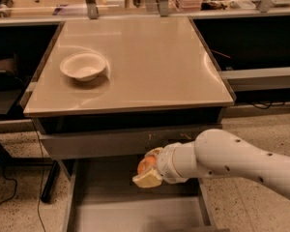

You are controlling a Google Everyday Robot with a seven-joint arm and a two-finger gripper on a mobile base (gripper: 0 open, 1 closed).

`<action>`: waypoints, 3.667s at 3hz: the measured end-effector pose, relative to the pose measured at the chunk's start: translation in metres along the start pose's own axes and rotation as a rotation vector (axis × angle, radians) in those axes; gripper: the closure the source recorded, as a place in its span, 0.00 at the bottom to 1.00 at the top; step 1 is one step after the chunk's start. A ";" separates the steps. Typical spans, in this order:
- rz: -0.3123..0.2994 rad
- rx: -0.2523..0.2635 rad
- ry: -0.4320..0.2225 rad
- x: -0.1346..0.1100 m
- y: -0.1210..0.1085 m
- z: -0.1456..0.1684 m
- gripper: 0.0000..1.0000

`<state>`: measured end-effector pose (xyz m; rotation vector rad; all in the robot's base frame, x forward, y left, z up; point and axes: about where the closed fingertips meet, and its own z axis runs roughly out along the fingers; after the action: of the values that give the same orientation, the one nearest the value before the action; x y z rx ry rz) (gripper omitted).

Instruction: Pick orange from middle drawer and place on counter

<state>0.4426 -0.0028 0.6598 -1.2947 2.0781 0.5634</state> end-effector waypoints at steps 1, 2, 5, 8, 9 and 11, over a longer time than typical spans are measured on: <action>-0.049 0.005 -0.045 -0.034 -0.012 -0.033 1.00; -0.061 0.009 -0.042 -0.040 -0.011 -0.036 1.00; -0.142 0.113 -0.140 -0.125 -0.056 -0.121 1.00; -0.173 0.084 -0.176 -0.194 -0.140 -0.135 1.00; -0.168 0.059 -0.211 -0.207 -0.167 -0.128 1.00; -0.157 -0.009 -0.274 -0.216 -0.208 -0.087 1.00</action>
Offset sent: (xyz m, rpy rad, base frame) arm 0.0096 -0.0048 0.0375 0.0203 -0.0438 0.0204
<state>0.6768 -0.0090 0.8660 -1.2936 1.7370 0.6415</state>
